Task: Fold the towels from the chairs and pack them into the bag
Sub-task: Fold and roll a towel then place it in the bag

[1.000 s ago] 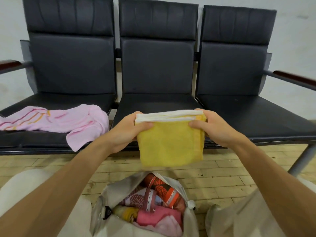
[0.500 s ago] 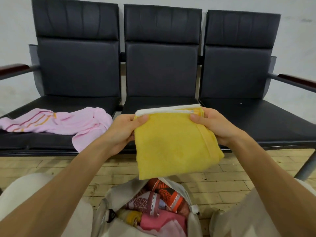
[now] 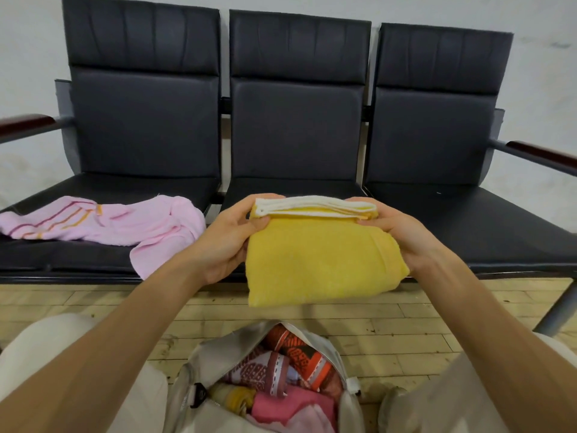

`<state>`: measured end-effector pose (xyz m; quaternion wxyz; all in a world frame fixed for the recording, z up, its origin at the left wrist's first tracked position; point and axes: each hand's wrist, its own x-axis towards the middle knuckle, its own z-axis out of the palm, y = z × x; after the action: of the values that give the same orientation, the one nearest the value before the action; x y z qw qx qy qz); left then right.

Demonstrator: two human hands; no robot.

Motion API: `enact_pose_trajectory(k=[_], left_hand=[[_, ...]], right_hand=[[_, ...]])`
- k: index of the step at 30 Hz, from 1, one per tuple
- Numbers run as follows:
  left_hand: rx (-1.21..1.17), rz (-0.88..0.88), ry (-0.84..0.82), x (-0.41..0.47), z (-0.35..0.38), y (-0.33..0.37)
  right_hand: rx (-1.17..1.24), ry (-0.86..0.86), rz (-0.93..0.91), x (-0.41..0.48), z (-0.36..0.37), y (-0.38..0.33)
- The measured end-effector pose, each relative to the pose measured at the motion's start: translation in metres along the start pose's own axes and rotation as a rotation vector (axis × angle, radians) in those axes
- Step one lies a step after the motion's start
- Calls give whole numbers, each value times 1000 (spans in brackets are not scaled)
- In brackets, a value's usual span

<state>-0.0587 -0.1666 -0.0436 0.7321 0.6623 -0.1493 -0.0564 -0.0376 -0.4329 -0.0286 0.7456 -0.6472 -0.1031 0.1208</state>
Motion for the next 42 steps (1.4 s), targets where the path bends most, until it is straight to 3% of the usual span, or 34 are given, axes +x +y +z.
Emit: enact_pose_trajectory(k=[8, 11, 17, 21, 25, 29, 33, 38, 42], left_hand=[[-83, -104, -56, 3, -1, -2], [-89, -140, -77, 3, -4, -4], [68, -160, 38, 3, 1, -9], [71, -103, 91, 4, 5, -10], [32, -74, 59, 6, -1, -9], [8, -84, 104, 6, -6, -5], [9, -105, 106, 4, -7, -4], [-68, -174, 16, 2, -8, -1], [-62, -142, -56, 1, -4, -4]], right_hand=[[146, 89, 139, 1, -1, 2], [176, 132, 115, -1, 2, 1], [-140, 248, 98, 7, 11, 13], [-188, 301, -2, 10, 12, 17], [-203, 229, -51, 9, 8, 16], [-88, 116, 108, 6, 5, 10], [-187, -10, 200, 3, 2, 7], [-382, -176, 115, -1, -6, 2], [-409, -141, -58, -6, -8, -1]])
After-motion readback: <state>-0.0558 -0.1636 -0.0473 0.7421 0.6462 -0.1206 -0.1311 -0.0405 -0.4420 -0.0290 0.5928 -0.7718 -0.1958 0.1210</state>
